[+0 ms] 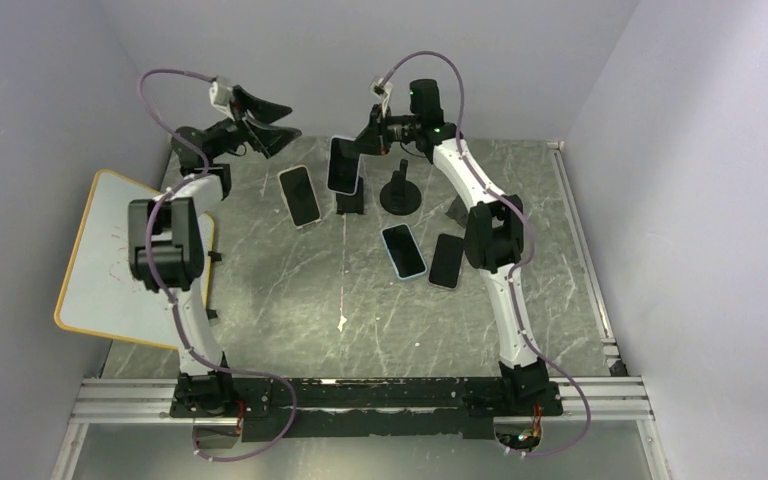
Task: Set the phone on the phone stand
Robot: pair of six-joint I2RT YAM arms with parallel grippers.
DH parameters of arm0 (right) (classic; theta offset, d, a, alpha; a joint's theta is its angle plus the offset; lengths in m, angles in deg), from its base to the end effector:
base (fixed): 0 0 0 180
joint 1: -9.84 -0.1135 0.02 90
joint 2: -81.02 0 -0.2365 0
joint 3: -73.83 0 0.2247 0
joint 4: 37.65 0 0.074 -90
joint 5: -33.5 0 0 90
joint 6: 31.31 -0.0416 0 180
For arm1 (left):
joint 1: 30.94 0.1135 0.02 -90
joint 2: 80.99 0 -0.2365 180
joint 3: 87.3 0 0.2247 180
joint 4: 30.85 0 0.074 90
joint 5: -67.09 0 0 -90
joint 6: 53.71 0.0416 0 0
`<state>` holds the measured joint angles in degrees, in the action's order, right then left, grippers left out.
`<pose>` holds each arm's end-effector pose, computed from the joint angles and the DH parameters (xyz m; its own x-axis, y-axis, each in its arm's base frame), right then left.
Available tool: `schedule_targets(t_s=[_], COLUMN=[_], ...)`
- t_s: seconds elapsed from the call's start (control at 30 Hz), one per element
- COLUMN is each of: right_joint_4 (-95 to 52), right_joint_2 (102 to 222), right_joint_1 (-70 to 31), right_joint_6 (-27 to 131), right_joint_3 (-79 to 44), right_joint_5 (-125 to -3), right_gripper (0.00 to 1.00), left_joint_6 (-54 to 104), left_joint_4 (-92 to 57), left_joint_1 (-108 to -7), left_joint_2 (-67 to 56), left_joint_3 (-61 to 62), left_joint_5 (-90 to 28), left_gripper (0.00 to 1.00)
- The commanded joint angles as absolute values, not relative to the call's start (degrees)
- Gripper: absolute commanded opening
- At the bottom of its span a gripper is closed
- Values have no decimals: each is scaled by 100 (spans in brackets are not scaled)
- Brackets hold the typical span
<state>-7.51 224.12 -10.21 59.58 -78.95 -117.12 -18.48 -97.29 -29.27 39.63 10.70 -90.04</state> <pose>0.4752 0.2120 0.2603 -0.3138 -0.1226 -0.9415 -0.9401 0.1791 0.2900 0.4139 -0.0263 0.2930 -0.1343 -0.3215 -0.9373 0.9421 0.2518 -0.2214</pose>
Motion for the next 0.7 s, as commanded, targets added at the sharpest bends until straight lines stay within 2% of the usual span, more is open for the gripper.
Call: schedule_targets(t_s=[0.0, 0.07, 0.2, 0.67], right_joint_4=[-412, -375, -289, 224], right_joint_2=[22517, 22531, 22607, 22964], right_joint_1=[-934, -933, -933, -929], right_joint_6=[6229, 6299, 6467, 7241], right_joint_3=[-8125, -8048, -7973, -8201], right_joint_5=[-11920, -11952, -11929, -11744], right_gripper=[0, 0, 0, 0], left_joint_6=[1111, 1797, 2048, 1990], left_joint_4=[-7526, -6769, -6548, -6492], left_joint_1=[-2970, -3013, -3015, -3030], left_joint_2=[2874, 2612, 2472, 2679], left_joint_3=[700, 608, 556, 578], left_joint_5=[-7840, -7342, -6938, -7024], left_gripper=[96, 96, 96, 95])
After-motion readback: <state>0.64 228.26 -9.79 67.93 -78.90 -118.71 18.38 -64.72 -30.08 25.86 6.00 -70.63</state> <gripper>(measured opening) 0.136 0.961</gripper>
